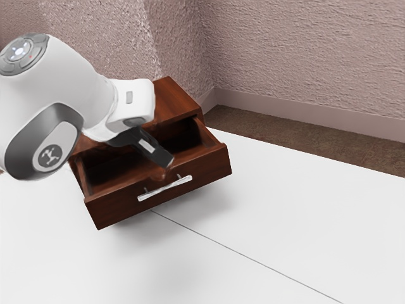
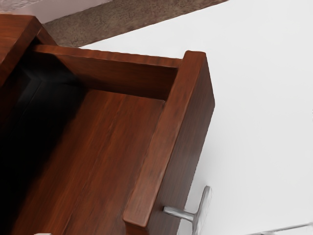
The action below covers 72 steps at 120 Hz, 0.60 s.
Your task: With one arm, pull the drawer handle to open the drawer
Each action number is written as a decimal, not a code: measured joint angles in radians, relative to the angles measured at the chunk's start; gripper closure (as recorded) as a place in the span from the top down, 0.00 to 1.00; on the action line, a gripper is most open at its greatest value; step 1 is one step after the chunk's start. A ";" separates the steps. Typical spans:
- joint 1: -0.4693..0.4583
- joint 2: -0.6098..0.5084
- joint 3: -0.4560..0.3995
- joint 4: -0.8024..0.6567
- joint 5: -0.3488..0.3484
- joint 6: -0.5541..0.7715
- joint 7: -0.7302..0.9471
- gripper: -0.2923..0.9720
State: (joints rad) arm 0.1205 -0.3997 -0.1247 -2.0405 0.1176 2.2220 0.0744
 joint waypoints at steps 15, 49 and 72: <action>-0.002 0.107 0.050 0.397 -0.087 -0.319 -0.313 0.71; -0.034 0.170 0.134 0.380 -0.115 -0.605 -0.790 0.75; -0.036 0.149 0.151 0.378 -0.135 -0.685 -1.006 0.76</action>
State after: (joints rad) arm 0.0844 -0.2506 0.0265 -1.6624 -0.0172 1.5368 -0.9314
